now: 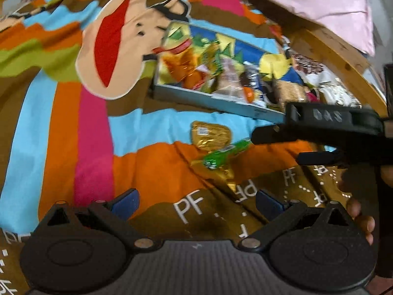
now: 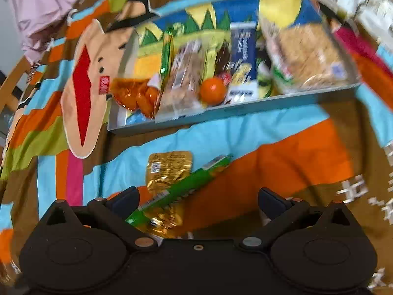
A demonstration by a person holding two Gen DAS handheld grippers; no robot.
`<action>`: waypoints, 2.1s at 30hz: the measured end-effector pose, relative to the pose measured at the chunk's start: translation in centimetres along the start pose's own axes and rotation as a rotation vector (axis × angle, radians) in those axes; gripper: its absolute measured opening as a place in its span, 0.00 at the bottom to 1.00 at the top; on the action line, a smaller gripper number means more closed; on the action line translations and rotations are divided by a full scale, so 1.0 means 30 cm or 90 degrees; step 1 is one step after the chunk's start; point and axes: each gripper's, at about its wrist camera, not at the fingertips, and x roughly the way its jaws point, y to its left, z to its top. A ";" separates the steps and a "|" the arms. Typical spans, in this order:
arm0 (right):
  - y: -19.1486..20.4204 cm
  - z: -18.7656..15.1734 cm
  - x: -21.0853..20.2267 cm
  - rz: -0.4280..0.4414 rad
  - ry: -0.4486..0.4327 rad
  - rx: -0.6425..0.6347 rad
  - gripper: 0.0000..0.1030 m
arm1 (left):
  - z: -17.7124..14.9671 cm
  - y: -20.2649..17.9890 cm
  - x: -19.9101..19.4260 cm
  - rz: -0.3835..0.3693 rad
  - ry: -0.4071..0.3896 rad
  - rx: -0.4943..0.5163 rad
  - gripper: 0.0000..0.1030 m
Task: Organize snacks
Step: 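Grasp the green sausage stick with the right gripper while the left gripper grasps the gold pouch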
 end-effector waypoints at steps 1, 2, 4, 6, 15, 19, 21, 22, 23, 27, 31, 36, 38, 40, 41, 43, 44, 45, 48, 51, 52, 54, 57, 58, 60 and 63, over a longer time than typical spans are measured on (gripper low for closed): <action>0.007 0.005 0.021 0.002 0.010 0.009 0.99 | 0.001 0.005 0.008 0.008 0.004 -0.002 1.00; 0.013 0.010 0.040 0.001 0.019 0.016 0.99 | 0.001 0.008 0.013 0.013 0.006 -0.001 1.00; 0.026 0.016 0.071 -0.013 0.026 0.015 0.99 | 0.003 0.011 0.026 0.013 0.009 0.005 1.00; 0.037 0.014 0.094 -0.033 0.029 -0.005 0.99 | 0.005 0.007 0.032 0.012 0.009 0.013 1.00; 0.064 0.018 0.155 -0.082 0.049 -0.076 0.99 | 0.001 -0.025 0.040 0.011 0.008 0.044 1.00; 0.056 0.011 0.130 -0.061 0.053 -0.113 0.93 | 0.000 -0.025 0.029 0.003 0.006 0.049 1.00; 0.024 0.011 0.112 -0.040 0.056 -0.121 0.89 | 0.001 -0.018 0.022 -0.002 0.003 0.047 1.00; 0.006 0.011 0.102 -0.028 0.057 -0.121 0.88 | 0.002 -0.015 0.022 -0.003 0.002 0.045 1.00; -0.011 0.012 0.092 -0.015 0.058 -0.119 0.86 | 0.003 -0.013 0.022 -0.002 0.003 0.041 1.00; -0.071 0.005 0.051 0.011 0.067 -0.138 0.74 | 0.003 -0.014 0.031 -0.011 0.013 0.039 1.00; -0.082 -0.026 0.028 0.028 0.061 -0.179 0.73 | -0.001 -0.027 0.032 -0.011 0.011 0.058 1.00; -0.084 -0.053 0.019 0.029 0.036 -0.179 0.76 | -0.003 -0.033 0.035 -0.002 0.004 0.077 1.00; -0.085 -0.042 0.045 0.027 0.032 -0.146 0.81 | -0.002 -0.037 0.031 0.000 -0.001 0.086 1.00; -0.064 -0.042 0.068 0.010 0.024 -0.143 0.81 | -0.002 -0.041 0.029 0.009 -0.005 0.095 1.00; -0.046 -0.045 0.079 -0.005 0.022 -0.158 0.81 | -0.003 -0.045 0.030 0.015 -0.005 0.102 1.00; -0.002 -0.071 0.085 -0.040 0.020 -0.223 0.78 | -0.005 -0.046 0.032 0.024 -0.007 0.112 1.00; 0.008 -0.082 0.082 -0.045 0.019 -0.253 0.76 | -0.006 -0.047 0.033 0.029 -0.008 0.118 1.00; 0.012 -0.092 0.074 -0.045 0.021 -0.284 0.74 | -0.006 -0.046 0.034 0.033 -0.010 0.122 1.00; -0.024 -0.099 0.037 -0.040 0.033 -0.314 0.60 | -0.003 -0.044 0.029 0.032 -0.018 0.127 1.00; -0.082 -0.108 -0.008 -0.025 0.028 -0.328 0.53 | 0.005 -0.049 0.026 0.020 -0.033 0.131 1.00; -0.100 -0.116 -0.020 -0.025 0.026 -0.336 0.52 | 0.007 -0.055 0.025 0.018 -0.040 0.137 1.00; -0.124 -0.154 -0.038 -0.031 0.011 -0.357 0.51 | 0.015 -0.077 0.032 0.013 -0.057 0.162 1.00; -0.160 -0.222 -0.062 -0.044 -0.023 -0.388 0.51 | 0.022 -0.118 0.061 0.000 -0.071 0.214 0.99; -0.171 -0.235 -0.068 -0.043 -0.036 -0.389 0.51 | 0.019 -0.131 0.072 -0.001 -0.073 0.229 0.99; -0.185 -0.253 -0.077 -0.041 -0.056 -0.372 0.52 | 0.015 -0.160 0.103 -0.006 -0.072 0.270 0.99; -0.176 -0.248 -0.074 -0.039 -0.067 -0.359 0.52 | 0.001 -0.201 0.145 0.001 -0.066 0.336 0.99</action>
